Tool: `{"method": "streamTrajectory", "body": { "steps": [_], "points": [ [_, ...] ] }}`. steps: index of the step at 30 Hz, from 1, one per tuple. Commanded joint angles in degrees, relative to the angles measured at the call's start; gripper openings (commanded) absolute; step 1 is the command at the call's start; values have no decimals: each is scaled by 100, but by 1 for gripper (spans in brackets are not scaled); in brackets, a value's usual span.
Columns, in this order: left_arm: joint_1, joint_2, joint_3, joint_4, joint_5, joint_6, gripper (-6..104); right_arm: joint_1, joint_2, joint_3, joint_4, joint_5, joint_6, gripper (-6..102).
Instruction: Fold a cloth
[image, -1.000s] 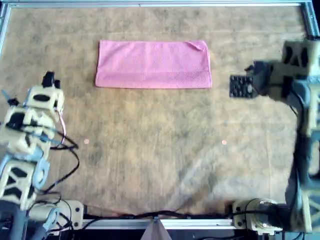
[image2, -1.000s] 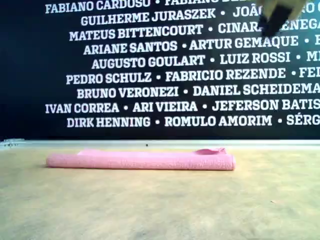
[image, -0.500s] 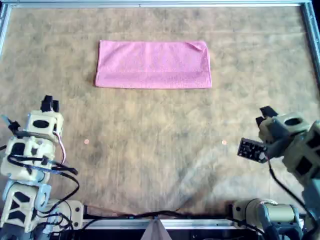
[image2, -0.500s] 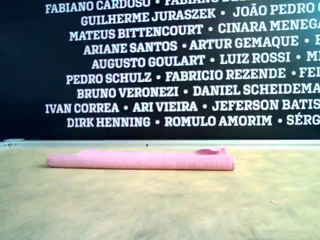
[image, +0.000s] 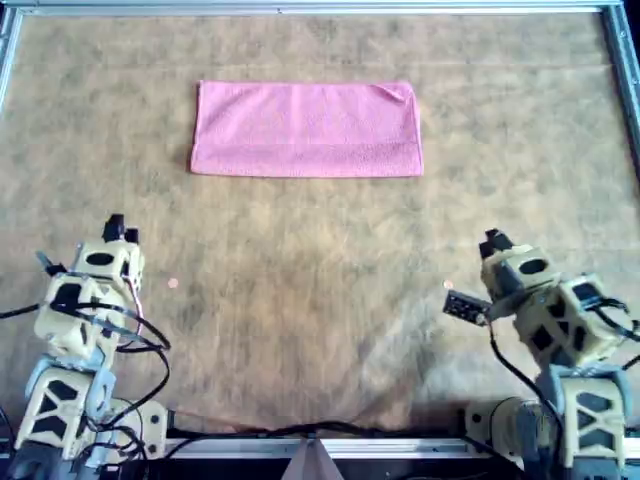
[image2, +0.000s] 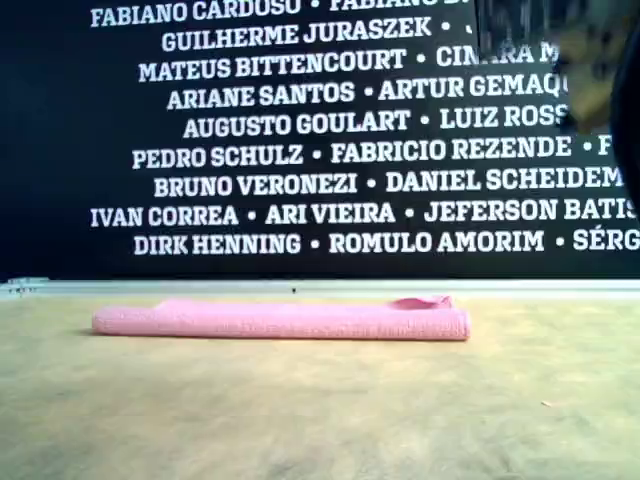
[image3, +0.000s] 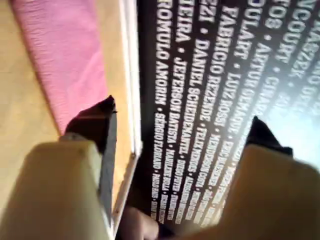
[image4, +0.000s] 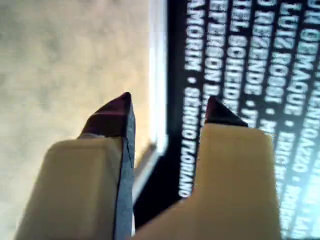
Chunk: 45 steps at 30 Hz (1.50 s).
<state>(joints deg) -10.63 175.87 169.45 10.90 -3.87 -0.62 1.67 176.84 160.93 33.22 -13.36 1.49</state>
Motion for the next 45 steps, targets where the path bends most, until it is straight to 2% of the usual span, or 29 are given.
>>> {"method": "streamTrajectory", "body": {
  "steps": [1, 10, 16, 20, 21, 26, 28, 31, 33, 36, 40, 41, 45],
  "points": [
    [132, 97, 97, 97, -35, -132, 92, -44, 255, 220, -624, 35, 9, 58],
    [132, 97, 316, 1336, -35, -149, 92, -44, 255, 1081, -668, 35, 18, 58],
    [211, 97, 316, 1371, -35, -149, 92, -44, 264, 1292, -659, 35, 18, 58],
    [765, 97, 316, 1371, 62, -149, 92, -26, 264, 1292, -659, 26, 35, 58],
    [835, 97, 316, 1371, 70, -149, 92, 0, 264, 1292, -659, 26, 97, 58],
    [835, 97, 308, 1371, 70, -132, 92, 26, 264, 1274, -659, 26, 26, 58],
    [817, 97, 299, 1362, 70, -123, 92, 62, 264, 1151, -668, -62, 105, 58],
    [800, 97, 264, 1362, 79, -132, 92, 70, 255, 905, -677, -62, 97, 60],
    [782, 97, 149, 1362, 88, -53, 92, 62, 246, 721, -677, -62, 114, 64],
    [527, -158, -281, 1362, 79, -44, 92, 70, 220, 431, -668, -62, 70, 71],
    [-53, -1406, -1345, 1362, 79, -44, 92, 79, 211, 185, -668, -70, 35, 74],
    [-185, -1890, -1705, 1362, 70, -114, 92, 79, 193, 141, -668, -70, 35, 74],
    [-422, -3911, -3067, 1266, 70, -132, 93, 79, -694, -185, -694, -70, 35, 74]
  ]
}}
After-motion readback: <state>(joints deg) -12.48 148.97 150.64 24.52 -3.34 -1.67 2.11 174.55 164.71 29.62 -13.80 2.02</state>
